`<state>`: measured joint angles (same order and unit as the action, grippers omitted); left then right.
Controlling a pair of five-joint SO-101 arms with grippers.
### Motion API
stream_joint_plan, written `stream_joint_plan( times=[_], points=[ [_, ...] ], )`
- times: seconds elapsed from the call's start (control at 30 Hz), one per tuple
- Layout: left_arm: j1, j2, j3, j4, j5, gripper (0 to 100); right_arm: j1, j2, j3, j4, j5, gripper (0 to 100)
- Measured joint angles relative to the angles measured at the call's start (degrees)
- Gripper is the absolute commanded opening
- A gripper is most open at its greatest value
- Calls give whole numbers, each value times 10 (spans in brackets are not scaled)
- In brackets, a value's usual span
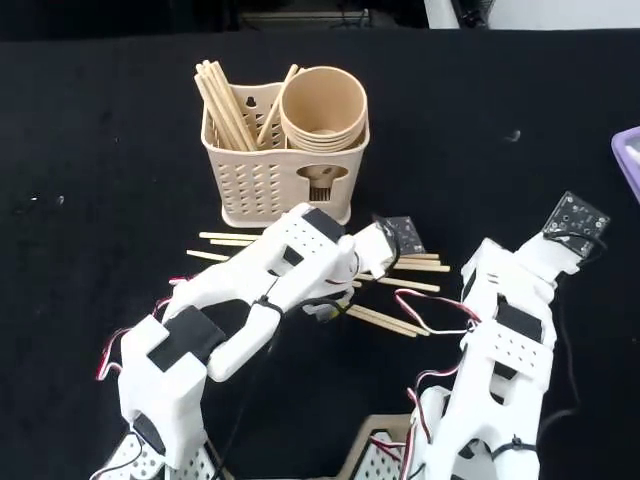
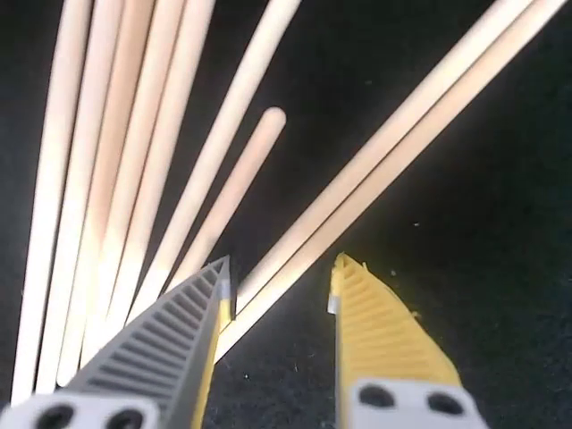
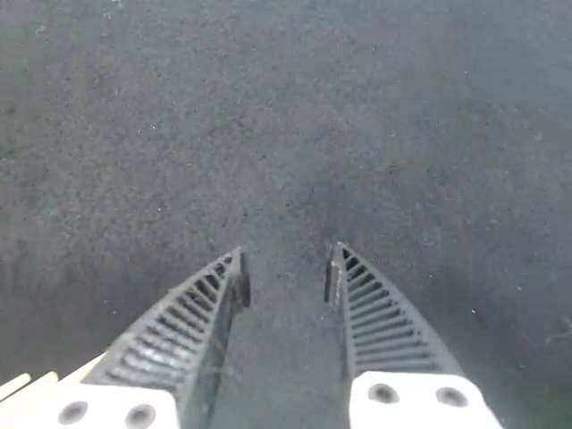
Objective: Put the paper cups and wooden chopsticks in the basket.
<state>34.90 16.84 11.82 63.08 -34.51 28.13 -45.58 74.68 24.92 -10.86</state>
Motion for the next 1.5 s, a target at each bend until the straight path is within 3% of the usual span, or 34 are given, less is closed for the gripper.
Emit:
stream_joint_plan(
  times=[0.2,0.63,1.1,1.3,1.47,1.5],
  points=[
    [11,1,0,11,0,28,0,0,0,0,0,155],
    [29,1,-11,142,-34,30,0,0,0,0,0,155],
    [29,-140,141,105,-33,30,0,0,0,0,0,155],
    [-9,-200,150,108,-33,30,0,0,4,-18,-31,155],
    [-32,-327,156,166,-33,30,0,0,10,-44,-53,6],
    [-36,-356,156,180,-33,30,0,0,10,-45,-55,15]
  ],
)
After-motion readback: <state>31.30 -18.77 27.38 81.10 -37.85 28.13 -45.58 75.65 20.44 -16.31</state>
